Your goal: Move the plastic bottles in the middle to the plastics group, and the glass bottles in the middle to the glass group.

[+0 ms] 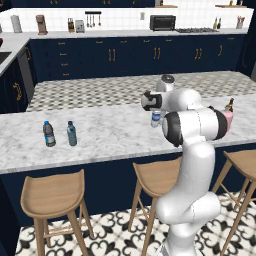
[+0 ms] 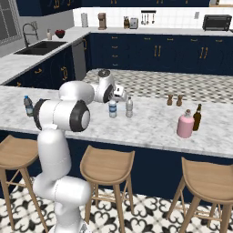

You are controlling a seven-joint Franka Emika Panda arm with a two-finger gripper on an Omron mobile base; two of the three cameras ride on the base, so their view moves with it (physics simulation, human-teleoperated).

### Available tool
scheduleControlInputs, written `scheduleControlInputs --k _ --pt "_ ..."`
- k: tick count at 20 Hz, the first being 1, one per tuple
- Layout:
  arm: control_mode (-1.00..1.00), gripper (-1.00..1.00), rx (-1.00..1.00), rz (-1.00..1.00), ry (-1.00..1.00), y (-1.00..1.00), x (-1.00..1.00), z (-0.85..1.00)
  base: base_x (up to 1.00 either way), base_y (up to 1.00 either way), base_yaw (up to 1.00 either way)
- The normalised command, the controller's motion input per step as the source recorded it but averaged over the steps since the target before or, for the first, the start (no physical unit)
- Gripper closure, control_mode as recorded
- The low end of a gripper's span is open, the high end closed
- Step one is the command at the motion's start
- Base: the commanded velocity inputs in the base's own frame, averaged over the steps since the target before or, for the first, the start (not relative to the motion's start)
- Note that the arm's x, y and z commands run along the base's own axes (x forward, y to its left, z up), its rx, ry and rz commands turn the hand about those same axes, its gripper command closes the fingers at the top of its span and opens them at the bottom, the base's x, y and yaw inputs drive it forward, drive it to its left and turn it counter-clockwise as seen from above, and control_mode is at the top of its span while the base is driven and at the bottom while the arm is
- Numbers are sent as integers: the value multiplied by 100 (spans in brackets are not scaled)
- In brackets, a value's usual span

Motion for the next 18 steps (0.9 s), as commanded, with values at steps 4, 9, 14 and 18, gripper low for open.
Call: scheduleControlInputs --k 4,9,14,18 --pt "-100 100 0 10 0 18 -37 42 0 0 0" --pt "-100 100 0 33 0 67 -20 24 0 0 0" --pt "-100 100 0 38 0 86 0 1 0 0 0" --pt "-100 100 -2 14 -7 57 -8 0 0 0 0"
